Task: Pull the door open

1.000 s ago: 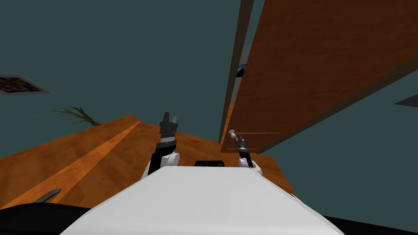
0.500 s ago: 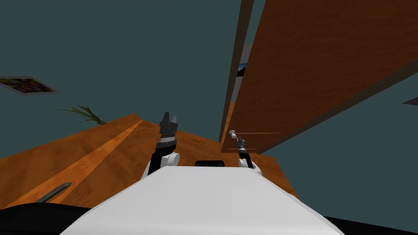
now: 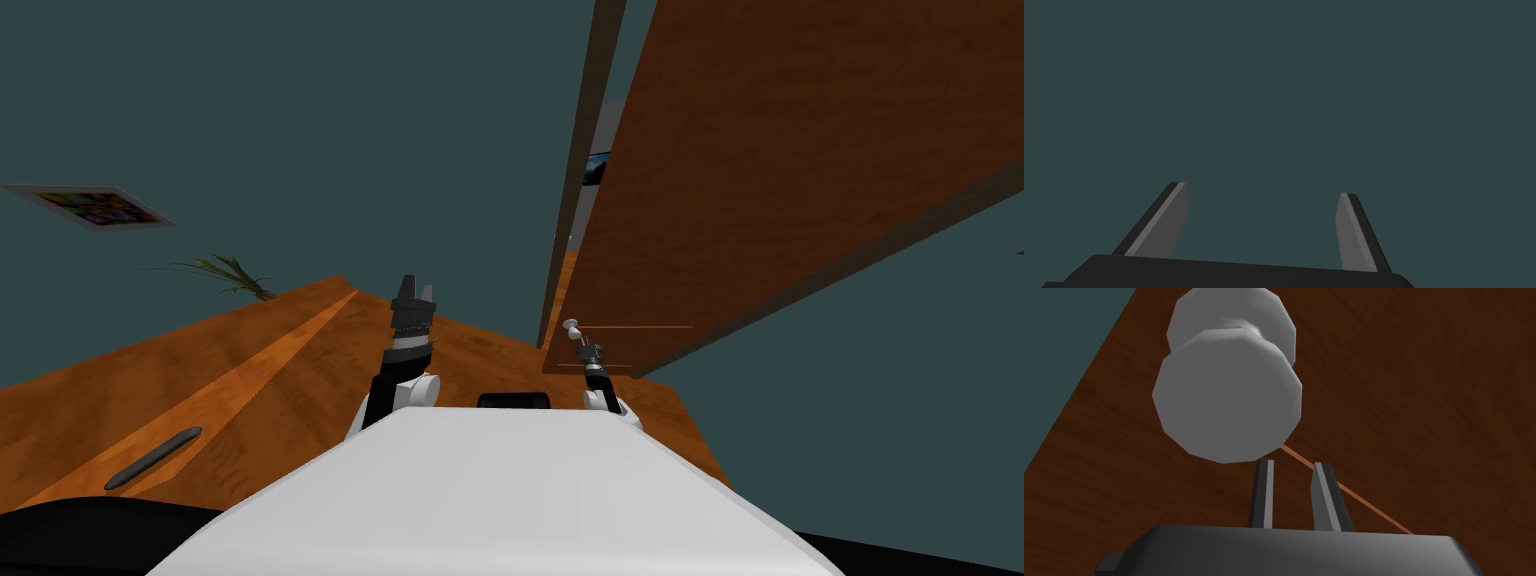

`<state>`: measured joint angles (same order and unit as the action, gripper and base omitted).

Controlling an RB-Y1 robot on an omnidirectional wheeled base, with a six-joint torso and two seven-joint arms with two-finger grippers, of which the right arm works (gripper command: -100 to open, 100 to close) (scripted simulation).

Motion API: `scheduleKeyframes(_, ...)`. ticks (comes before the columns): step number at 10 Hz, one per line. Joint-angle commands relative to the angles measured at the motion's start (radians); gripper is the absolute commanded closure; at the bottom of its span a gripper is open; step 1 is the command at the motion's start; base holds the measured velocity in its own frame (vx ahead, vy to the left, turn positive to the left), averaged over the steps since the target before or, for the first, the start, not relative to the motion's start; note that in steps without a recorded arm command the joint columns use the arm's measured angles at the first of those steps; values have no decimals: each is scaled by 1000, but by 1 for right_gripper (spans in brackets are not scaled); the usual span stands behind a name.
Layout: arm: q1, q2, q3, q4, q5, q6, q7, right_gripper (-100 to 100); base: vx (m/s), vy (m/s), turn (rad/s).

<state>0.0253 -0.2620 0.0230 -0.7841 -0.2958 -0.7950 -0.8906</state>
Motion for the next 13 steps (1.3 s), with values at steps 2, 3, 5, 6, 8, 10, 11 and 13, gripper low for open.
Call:
scheduleKeyframes(2,-8,29,25,-18,0,-2,-18,-100,-31,-11,9)
scheduleKeyframes(3,-8,29,25,-18,0,-2,-18,-100,-9,2,-13)
scheduleKeyframes(5,-6,30,33,-20,-19,-1,-59,-100,-11,-13,34)
scheduleKeyframes(6,-5,30,41,-23,-37,-1,-83,-100,-71,-26,96)
scheduleKeyframes(8,-4,31,49,-25,-56,0,-139,-100,-63,-24,48)
scheduleKeyframes(10,-2,31,57,-28,-74,0,-183,-100,-62,-22,49)
scheduleKeyframes(11,-2,31,57,-28,-74,0,-183,-100,-10,-15,-9)
scheduleKeyframes(13,0,32,71,-32,-109,1,-247,-100,-55,-22,73)
